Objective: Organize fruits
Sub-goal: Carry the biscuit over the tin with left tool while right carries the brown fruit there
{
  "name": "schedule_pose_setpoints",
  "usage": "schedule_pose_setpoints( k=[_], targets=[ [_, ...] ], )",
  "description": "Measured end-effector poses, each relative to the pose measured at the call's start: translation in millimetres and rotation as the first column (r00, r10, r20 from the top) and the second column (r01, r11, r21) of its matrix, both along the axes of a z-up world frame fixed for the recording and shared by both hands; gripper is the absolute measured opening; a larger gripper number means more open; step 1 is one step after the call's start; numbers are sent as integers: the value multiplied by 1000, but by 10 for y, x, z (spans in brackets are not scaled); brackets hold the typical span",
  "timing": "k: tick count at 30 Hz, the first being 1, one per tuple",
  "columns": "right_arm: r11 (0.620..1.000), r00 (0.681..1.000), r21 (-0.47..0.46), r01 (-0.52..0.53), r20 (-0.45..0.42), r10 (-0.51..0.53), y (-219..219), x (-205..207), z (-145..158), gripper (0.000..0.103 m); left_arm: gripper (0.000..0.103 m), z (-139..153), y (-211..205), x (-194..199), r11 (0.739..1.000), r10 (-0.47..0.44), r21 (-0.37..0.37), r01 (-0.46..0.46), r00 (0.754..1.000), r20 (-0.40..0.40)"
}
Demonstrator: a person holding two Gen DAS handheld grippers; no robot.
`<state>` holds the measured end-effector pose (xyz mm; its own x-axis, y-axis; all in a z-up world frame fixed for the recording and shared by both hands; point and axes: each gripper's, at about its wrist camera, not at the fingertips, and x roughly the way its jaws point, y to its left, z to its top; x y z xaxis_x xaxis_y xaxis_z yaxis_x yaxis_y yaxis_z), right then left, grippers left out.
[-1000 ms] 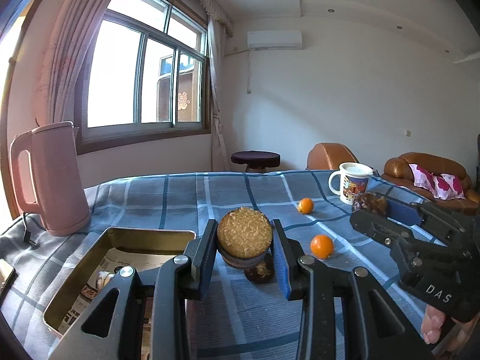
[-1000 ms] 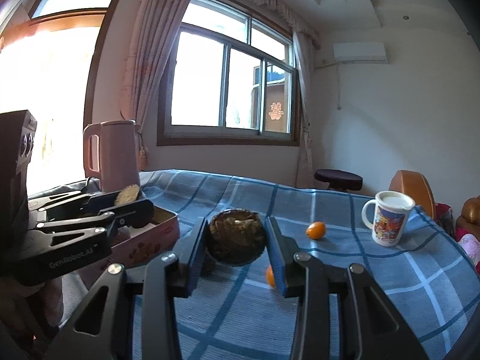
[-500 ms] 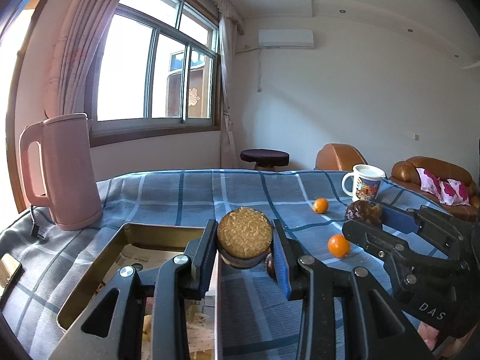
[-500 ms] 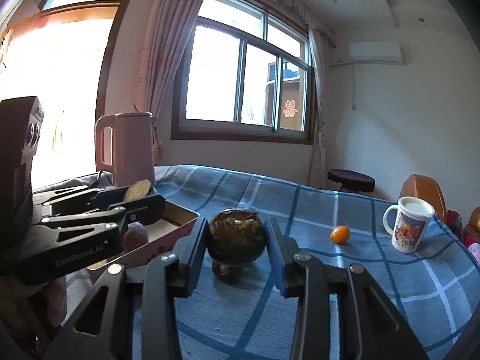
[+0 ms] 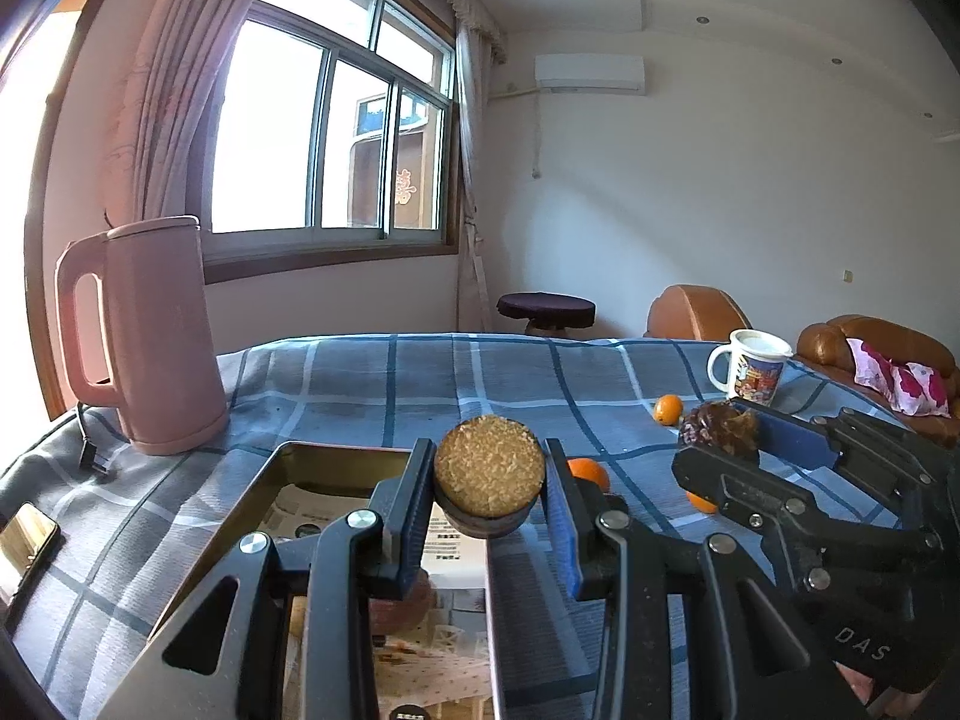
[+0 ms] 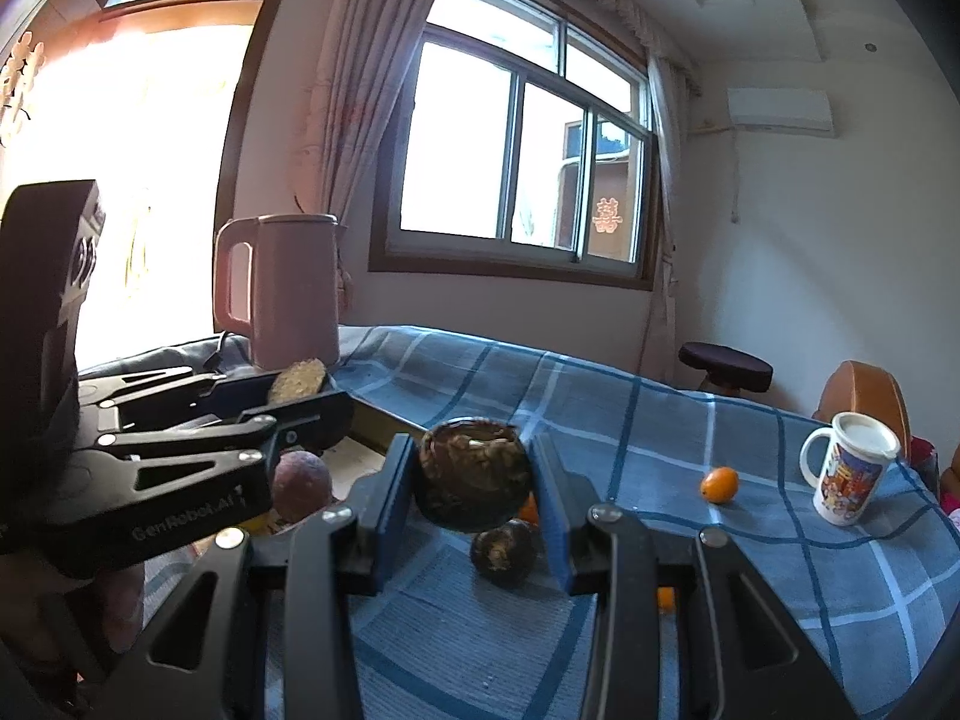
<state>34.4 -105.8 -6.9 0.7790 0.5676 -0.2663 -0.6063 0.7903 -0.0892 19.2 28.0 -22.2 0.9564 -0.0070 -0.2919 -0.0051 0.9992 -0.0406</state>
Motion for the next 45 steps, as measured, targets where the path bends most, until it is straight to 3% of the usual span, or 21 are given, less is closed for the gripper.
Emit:
schedule_pose_setpoints(
  k=[26, 45],
  targets=[
    [993, 995, -63, -102, -6, 102, 636, -20, -23, 42, 36, -77, 642, 27, 992, 121, -37, -123, 991, -60],
    [979, 985, -113, -169, -46, 165, 1007, 15, -114, 42, 36, -151, 898, 37, 988, 153, -10, -156, 977, -151]
  ],
)
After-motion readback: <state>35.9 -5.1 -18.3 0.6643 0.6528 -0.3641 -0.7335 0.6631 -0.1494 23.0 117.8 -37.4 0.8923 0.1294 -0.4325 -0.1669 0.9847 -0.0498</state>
